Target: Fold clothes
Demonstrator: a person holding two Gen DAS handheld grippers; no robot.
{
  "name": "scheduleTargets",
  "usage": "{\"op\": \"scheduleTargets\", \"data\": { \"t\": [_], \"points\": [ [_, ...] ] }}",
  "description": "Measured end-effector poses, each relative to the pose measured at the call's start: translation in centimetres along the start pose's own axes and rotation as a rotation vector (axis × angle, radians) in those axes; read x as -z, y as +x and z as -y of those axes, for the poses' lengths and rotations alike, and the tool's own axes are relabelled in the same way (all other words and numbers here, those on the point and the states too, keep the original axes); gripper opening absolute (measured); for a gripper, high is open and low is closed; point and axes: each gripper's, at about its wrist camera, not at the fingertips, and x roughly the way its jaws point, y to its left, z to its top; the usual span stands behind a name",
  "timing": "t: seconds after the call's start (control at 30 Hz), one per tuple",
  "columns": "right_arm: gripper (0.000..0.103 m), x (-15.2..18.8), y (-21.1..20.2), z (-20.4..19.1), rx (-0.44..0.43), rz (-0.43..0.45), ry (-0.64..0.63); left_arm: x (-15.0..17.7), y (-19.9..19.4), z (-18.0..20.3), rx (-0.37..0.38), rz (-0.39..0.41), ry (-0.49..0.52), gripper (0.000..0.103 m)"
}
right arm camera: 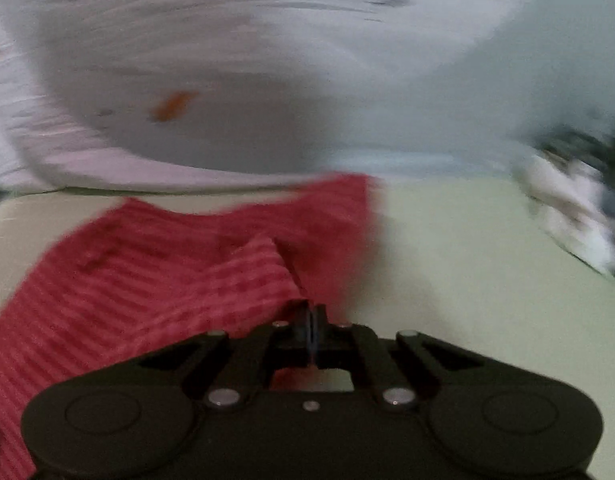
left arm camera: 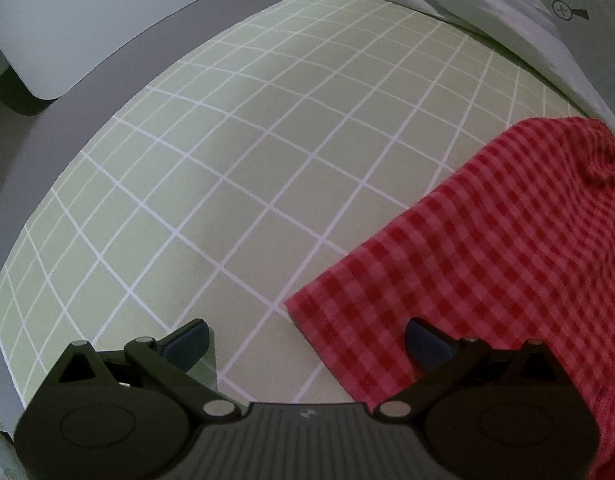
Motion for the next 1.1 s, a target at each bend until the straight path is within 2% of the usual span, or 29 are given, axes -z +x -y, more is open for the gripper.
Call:
{"op": "scheduleTargets", "data": {
  "t": [0.13,0.23,0.33,0.5,0.53,0.57,0.6,0.63,0.73,0.9,0.97,1.03,1.1],
  "points": [
    [0.001,3.5,-1.9,5.9,0.147,-0.099,0.129,-0.1,0.0,0.0,-0.009,0.000,-0.003,0.103],
    [0.001,5.4,-3.3,9.1,0.220,-0.140,0.240,-0.2,-0.1,0.1,-0.016,-0.006,0.003,0.103],
    [0.001,6.2,-4.8,10.8,0.240,-0.127,0.310,-0.7,0.1,0.1,-0.015,-0.024,0.017,0.103],
    [0.004,6.7,-5.4,12.1,0.217,-0.121,0.350,-1.2,0.0,0.3,-0.011,-0.069,0.039,0.103],
    [0.008,6.8,-5.4,12.3,0.214,-0.124,0.358,-1.1,-0.2,0.4,-0.009,-0.074,0.039,0.103],
    [0.023,6.9,-5.5,12.3,0.213,-0.122,0.364,-0.8,-0.7,0.4,0.001,-0.068,0.037,0.103],
    [0.031,7.0,-6.0,12.2,0.215,-0.115,0.369,-0.5,-1.3,0.5,0.020,-0.054,0.040,0.103],
    [0.045,7.2,-6.4,12.2,0.217,-0.107,0.373,-0.1,-1.9,0.6,0.039,-0.041,0.051,0.103],
    [0.048,7.6,-7.0,11.9,0.196,-0.085,0.372,1.3,-3.6,1.1,0.085,-0.001,0.098,0.103],
    [0.061,8.2,-7.5,11.5,0.152,-0.047,0.365,4.2,-5.5,2.8,0.145,0.012,0.179,0.103],
    [0.072,8.5,-7.1,11.0,0.127,-0.034,0.324,5.2,-6.2,3.7,0.164,0.024,0.222,0.103],
    [0.073,8.8,-6.2,10.6,0.119,-0.057,0.272,6.1,-6.9,4.5,0.183,0.035,0.263,0.103],
    [0.073,9.5,-5.0,10.5,0.159,-0.119,0.224,7.2,-7.7,5.2,0.206,0.045,0.301,0.103]
  ]
}}
